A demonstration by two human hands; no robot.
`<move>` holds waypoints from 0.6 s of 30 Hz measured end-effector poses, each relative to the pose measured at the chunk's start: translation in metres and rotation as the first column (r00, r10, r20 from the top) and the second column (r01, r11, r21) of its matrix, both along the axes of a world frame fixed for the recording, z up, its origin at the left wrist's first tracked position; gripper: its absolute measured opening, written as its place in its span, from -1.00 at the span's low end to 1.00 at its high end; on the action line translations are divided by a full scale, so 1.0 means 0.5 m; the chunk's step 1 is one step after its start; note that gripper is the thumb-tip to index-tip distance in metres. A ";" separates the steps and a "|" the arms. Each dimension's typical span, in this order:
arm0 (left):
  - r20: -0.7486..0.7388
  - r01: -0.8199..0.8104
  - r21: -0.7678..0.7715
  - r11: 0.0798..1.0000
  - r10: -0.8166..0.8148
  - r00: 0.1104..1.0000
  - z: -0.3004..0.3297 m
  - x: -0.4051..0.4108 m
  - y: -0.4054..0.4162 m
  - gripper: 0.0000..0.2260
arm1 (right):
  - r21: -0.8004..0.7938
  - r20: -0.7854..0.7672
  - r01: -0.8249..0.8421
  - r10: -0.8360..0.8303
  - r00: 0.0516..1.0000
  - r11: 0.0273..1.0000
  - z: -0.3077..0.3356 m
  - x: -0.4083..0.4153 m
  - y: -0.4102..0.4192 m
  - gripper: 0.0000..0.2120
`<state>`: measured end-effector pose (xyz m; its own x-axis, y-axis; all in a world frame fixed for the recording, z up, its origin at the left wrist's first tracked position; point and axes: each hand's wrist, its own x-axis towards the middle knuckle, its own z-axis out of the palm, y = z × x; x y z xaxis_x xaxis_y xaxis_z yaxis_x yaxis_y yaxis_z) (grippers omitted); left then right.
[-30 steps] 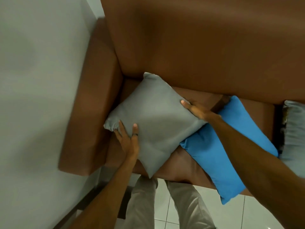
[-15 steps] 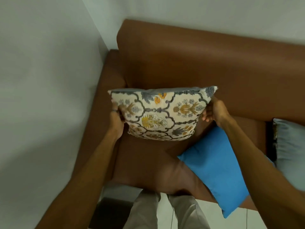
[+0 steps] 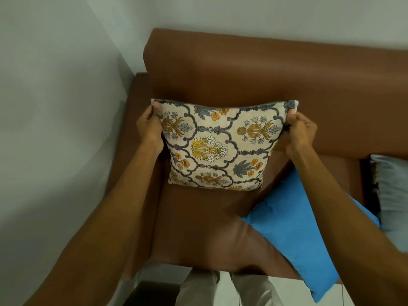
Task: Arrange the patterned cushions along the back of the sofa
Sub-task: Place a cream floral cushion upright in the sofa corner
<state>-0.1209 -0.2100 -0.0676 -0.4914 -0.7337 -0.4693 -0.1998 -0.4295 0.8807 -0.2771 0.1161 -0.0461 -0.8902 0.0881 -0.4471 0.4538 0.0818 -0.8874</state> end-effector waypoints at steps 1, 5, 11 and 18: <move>-0.014 -0.003 -0.025 1.000 0.003 1.000 0.004 -0.006 -0.002 -0.89 | 0.013 -0.032 0.041 -0.040 0.999 0.999 0.003 -0.003 0.001 -0.81; 0.006 -0.069 -0.192 0.979 0.071 0.997 0.006 -0.044 -0.010 -0.79 | 0.160 -0.265 0.089 -0.044 0.963 0.983 -0.014 0.012 -0.012 -0.77; 0.073 0.016 -0.941 0.337 0.156 0.985 -0.056 0.020 0.170 -0.61 | 0.745 -0.645 0.135 0.654 0.395 0.653 -0.070 0.155 -0.035 -0.67; 0.605 0.590 -0.792 0.156 0.075 0.793 -0.069 -0.025 0.174 -0.27 | 0.938 -0.295 0.022 0.762 0.576 0.346 -0.107 0.037 -0.016 -0.37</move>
<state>-0.1335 -0.1228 -0.1023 -0.7498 -0.6138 0.2470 -0.5475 0.7852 0.2893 -0.2588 0.1083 -0.0998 -0.8764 -0.4032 0.2634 -0.4614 0.8597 -0.2191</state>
